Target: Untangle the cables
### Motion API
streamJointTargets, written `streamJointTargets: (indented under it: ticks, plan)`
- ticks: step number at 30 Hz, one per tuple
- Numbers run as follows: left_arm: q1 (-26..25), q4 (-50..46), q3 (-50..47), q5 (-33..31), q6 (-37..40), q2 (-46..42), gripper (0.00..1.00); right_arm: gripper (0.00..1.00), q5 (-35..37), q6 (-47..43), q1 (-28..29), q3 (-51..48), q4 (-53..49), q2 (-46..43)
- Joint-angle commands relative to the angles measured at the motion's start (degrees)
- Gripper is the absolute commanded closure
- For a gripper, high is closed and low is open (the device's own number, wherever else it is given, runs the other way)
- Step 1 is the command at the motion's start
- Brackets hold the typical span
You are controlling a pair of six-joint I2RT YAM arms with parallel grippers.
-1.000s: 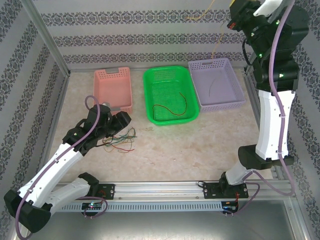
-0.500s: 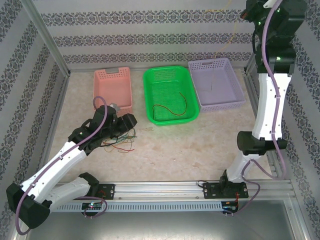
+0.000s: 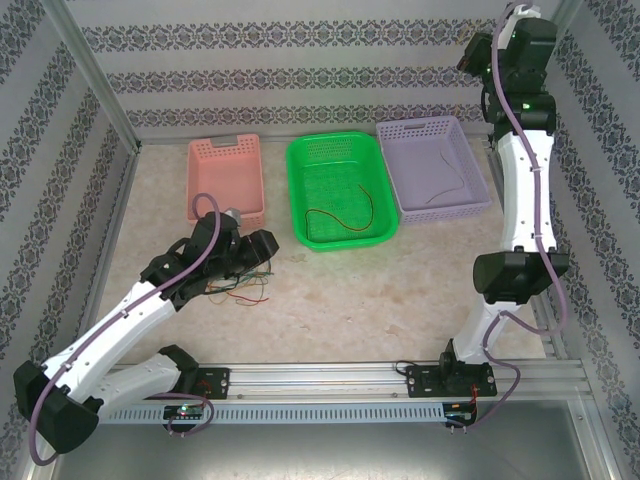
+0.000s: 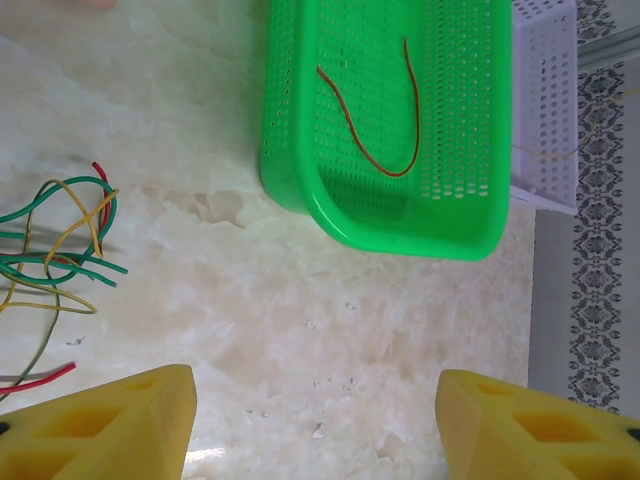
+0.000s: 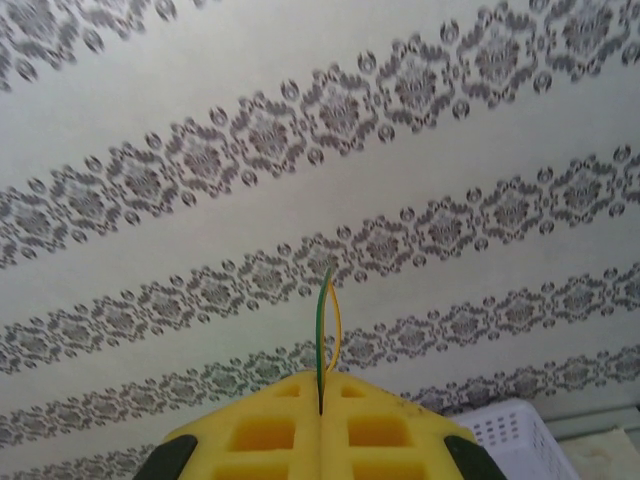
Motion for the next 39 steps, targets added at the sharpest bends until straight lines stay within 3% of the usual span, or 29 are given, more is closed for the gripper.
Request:
streamJointTargets:
  ticks: [1,6,14,18,21,26,34,36,39]
  plan:
    - [-0.8,1.47,3.43,-0.67,0.01,0.52,0.35,1.0,1.14,1.07,-1.25,-3.2,-2.84,3.29]
    - [-0.84,-0.93,6.83,-1.47,0.85,0.75,0.35,1.0,-3.9,7.29,-3.13,-6.3,-5.74,10.84]
    - [-1.11,-4.59,5.73,-5.2,-2.31,-4.68,0.35,1.0,-5.13,12.9,-3.56,-0.14,-12.37,23.11]
    - [-1.12,-7.69,4.13,-7.79,-4.96,-7.25,0.35,0.75,-5.43,13.91,-3.42,3.34,-15.83,26.33]
    - [-1.05,-13.97,4.15,-10.23,-8.71,-6.82,0.36,0.65,-1.89,12.32,-2.44,2.43,-16.25,22.54]
    - [2.15,-20.35,3.78,-8.52,-11.2,-3.73,0.36,0.6,5.23,11.9,0.1,-5.0,-14.85,9.89]
    - [15.37,-26.66,4.13,-1.5,-5.75,4.09,0.35,0.54,13.24,10.65,10.18,-35.61,-5.27,-16.13]
    - [16.27,-24.62,3.46,0.69,-4.95,4.98,0.35,0.51,10.71,10.52,8.97,-41.5,-2.41,-18.1]
    - [16.24,-21.98,3.3,3.44,-4.56,6.09,0.36,0.48,6.35,9.76,4.52,-37.34,-5.98,-11.82]
